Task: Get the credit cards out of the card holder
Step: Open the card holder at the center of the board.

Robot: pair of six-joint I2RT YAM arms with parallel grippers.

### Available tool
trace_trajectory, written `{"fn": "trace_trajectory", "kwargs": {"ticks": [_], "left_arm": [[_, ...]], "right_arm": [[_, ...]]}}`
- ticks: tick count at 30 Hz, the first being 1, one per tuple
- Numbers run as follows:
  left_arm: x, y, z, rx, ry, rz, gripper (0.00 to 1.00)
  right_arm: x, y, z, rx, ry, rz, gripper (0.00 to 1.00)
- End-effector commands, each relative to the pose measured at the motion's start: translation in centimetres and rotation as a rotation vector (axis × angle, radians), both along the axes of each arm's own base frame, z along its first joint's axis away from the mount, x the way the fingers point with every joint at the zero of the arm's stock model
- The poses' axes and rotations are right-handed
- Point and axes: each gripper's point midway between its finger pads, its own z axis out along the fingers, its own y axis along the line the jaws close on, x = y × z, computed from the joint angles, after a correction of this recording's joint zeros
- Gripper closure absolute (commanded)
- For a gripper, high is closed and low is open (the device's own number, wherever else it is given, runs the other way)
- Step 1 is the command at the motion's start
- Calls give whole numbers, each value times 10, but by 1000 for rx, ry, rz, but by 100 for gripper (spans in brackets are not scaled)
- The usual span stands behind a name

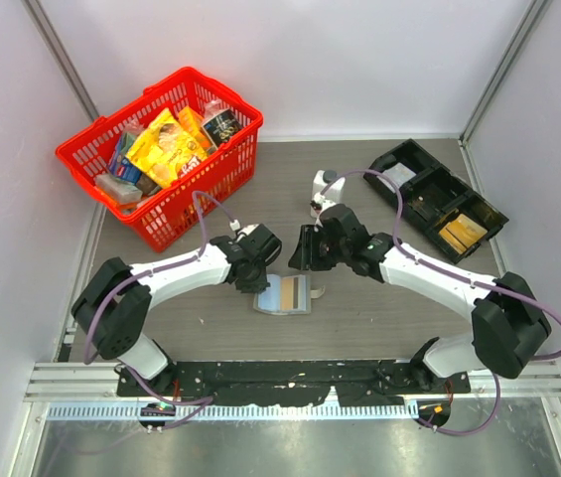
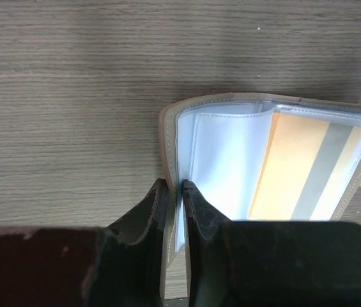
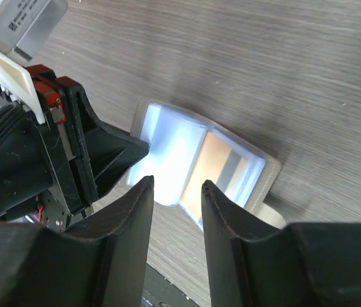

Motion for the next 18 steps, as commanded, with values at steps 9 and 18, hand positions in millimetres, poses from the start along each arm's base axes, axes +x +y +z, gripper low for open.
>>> {"fn": "trace_trajectory", "kwargs": {"ticks": [9,18], "left_arm": [[-4,-1,7,-92,-32,63,83],[0,13,27,-132,-67,132,55]], "right_arm": [[-27,8,-71,74,146,16,70],[-36,-12,-95,-13,151,6,72]]}}
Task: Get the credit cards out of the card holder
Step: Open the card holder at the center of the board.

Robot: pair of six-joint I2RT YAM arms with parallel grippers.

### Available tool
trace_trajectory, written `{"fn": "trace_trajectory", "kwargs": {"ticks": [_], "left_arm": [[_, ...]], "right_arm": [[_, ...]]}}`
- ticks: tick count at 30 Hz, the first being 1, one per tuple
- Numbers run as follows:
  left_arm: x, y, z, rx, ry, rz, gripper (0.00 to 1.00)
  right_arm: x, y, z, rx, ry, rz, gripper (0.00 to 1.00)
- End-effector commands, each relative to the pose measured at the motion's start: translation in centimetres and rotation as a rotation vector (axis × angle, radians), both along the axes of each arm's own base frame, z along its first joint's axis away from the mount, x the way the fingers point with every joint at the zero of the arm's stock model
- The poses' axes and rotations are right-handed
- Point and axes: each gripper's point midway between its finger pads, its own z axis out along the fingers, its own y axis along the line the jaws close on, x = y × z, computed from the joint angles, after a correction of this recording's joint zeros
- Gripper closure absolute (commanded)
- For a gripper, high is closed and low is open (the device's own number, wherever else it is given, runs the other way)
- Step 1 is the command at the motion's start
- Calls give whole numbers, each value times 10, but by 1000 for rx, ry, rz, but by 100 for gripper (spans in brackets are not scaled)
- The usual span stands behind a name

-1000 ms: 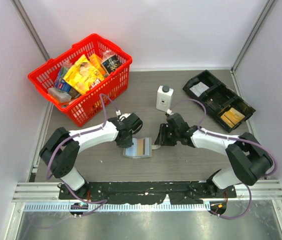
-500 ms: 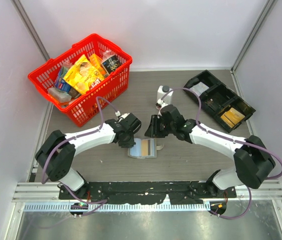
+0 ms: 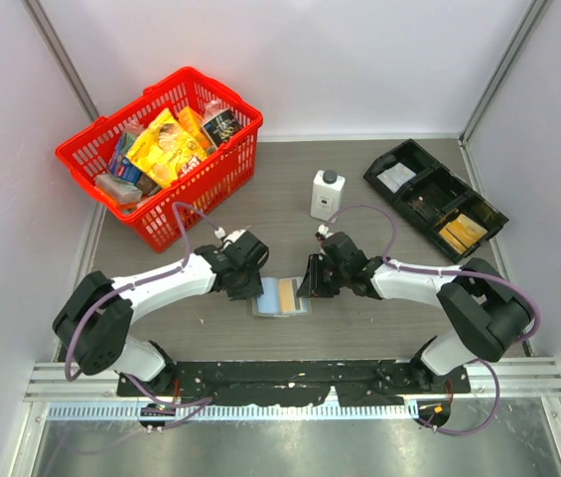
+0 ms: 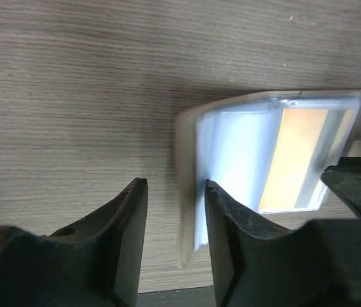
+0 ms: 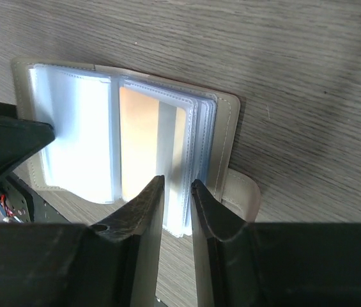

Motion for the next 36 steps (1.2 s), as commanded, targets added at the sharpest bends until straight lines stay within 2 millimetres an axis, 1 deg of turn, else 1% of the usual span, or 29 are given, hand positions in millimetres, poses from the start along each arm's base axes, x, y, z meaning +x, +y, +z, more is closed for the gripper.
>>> {"fn": "trace_trajectory", "kwargs": {"ticks": [1,4,5,6,7,9,11,12,14,15,17,19,21,26,27,31,34,36], "left_arm": [[15,-1,36,-54,-82,33,49],[19,-5,64,-70,-113,10,34],[21,-11,75,-94,-121,-2,32],[23,-17,85,-119,-130,-15,32],[23,-25,96,-149,-134,-30,32],[23,-44,118,-225,-144,-68,32],[22,-67,140,-305,-156,-110,34],[20,-79,147,-350,-151,-128,36],[16,-99,150,-430,-114,-159,40],[16,-105,148,-451,-101,-160,44],[18,-112,132,-454,-67,-152,49],[17,-110,113,-423,-36,-146,54],[17,-104,94,-393,-8,-131,59],[11,-79,48,-300,68,-104,63],[9,-72,41,-277,82,-101,67],[3,-51,22,-196,98,-108,68],[-1,-32,7,-101,111,-113,68],[-5,-25,-1,-75,121,-116,70]], "right_arm": [[6,-3,2,-9,-55,2,71],[8,-4,6,-16,-70,2,72],[8,-4,6,-23,-76,5,72],[11,-3,9,-21,-88,5,72],[7,-7,5,-46,-73,8,72],[9,-6,6,-51,-79,11,72],[8,-7,5,-62,-80,17,72],[8,-6,5,-63,-81,18,72],[7,-6,4,-65,-79,14,72],[8,-6,3,-64,-79,11,72],[8,-6,3,-62,-80,5,73],[8,-5,4,-56,-78,-2,73],[9,-5,5,-53,-81,-7,73],[8,-8,2,-59,-77,-13,73],[8,-7,2,-57,-79,-15,73],[7,-9,0,-63,-74,-15,73],[7,-8,1,-60,-74,-18,73],[8,-7,2,-56,-74,-19,73]]}}
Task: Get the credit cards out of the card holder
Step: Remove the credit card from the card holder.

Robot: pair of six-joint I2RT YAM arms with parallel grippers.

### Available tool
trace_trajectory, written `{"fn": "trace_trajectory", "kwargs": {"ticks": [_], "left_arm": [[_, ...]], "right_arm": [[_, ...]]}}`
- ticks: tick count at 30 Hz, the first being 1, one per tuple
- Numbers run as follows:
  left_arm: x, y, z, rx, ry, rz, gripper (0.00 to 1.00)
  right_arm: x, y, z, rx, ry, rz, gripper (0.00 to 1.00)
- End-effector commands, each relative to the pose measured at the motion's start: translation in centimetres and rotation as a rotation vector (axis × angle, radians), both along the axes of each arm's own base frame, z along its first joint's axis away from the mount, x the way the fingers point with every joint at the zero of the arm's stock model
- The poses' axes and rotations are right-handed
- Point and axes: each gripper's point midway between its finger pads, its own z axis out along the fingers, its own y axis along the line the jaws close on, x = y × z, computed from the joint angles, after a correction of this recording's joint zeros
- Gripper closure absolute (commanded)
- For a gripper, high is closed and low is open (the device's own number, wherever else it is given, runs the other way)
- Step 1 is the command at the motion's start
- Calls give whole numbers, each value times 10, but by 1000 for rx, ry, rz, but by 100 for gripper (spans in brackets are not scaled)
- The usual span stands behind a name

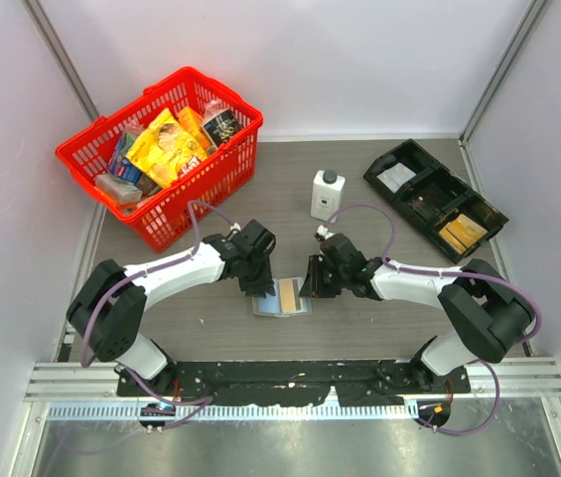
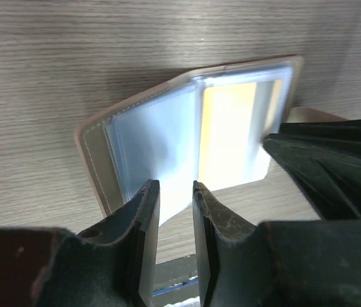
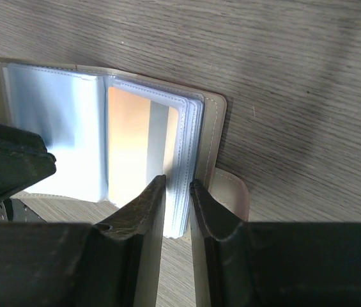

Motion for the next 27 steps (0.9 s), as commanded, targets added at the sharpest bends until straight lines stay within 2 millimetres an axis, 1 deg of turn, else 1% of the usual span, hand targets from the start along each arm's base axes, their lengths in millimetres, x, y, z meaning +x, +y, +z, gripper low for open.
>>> {"fn": "trace_trajectory", "kwargs": {"ticks": [1,4,7,10,13,16,20,26,27], "left_arm": [[-6,22,-20,102,4,-31,71],[-9,23,-28,110,22,-36,72],[-8,24,-31,116,20,-37,77],[-9,25,-32,119,17,-39,78],[-9,25,-32,115,13,-40,78],[-9,25,-34,110,11,-39,78],[-9,24,-34,105,9,-42,78],[-7,23,-32,99,-2,-44,78],[-8,24,-33,100,3,-45,78]], "right_arm": [[6,-1,7,-2,-30,-28,73],[8,4,15,15,-40,-18,73],[13,10,31,47,-59,-18,73],[19,16,49,77,-85,-19,73],[21,25,63,120,-95,-3,73],[23,31,72,154,-100,-4,72],[25,35,73,168,-94,-3,71],[22,35,55,150,-47,-14,71],[20,34,50,142,-32,-15,71]]}}
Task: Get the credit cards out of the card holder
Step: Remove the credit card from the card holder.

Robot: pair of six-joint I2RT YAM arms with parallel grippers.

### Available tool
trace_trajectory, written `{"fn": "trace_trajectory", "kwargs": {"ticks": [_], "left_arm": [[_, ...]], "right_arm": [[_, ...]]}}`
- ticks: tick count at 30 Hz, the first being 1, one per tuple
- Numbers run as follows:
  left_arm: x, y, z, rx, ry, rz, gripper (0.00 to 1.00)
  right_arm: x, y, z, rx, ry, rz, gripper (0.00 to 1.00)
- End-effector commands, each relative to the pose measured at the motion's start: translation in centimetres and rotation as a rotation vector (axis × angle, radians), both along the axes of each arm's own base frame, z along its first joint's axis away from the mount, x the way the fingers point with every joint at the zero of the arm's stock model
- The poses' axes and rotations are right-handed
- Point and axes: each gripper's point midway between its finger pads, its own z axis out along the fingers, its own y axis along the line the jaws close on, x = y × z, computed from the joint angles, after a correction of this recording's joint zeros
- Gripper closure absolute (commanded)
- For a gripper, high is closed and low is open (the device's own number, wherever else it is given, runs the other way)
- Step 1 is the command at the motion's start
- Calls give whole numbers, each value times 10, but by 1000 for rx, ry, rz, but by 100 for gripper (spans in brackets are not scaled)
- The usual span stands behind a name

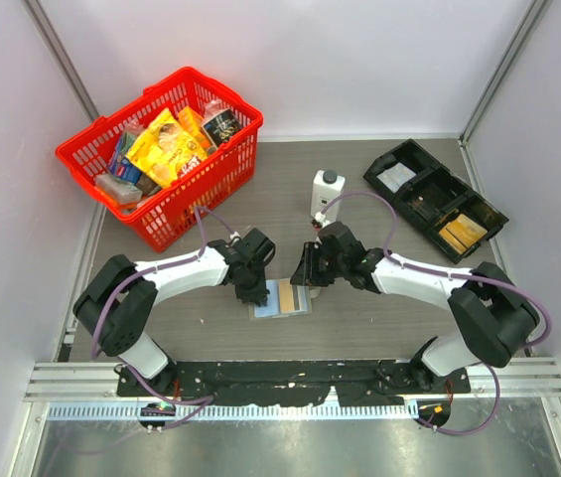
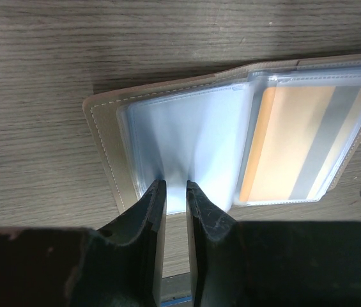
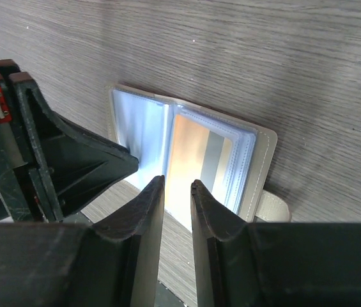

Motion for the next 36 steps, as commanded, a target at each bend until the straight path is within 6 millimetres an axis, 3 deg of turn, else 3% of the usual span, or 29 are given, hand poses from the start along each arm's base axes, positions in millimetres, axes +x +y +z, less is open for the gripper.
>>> {"fn": "trace_trajectory", "kwargs": {"ticks": [1,10,22,36], "left_arm": [[4,1,2,-7,-35,-11,78],[4,1,2,-12,-33,-8,78],[4,1,3,-12,-35,-6,78],[3,0,3,-17,-34,-7,77]], "right_arm": [[5,10,2,32,5,-5,71],[2,0,-17,-42,23,-33,71],[2,-6,-20,-121,6,-54,69],[-3,12,-11,-68,-1,-1,70]]}}
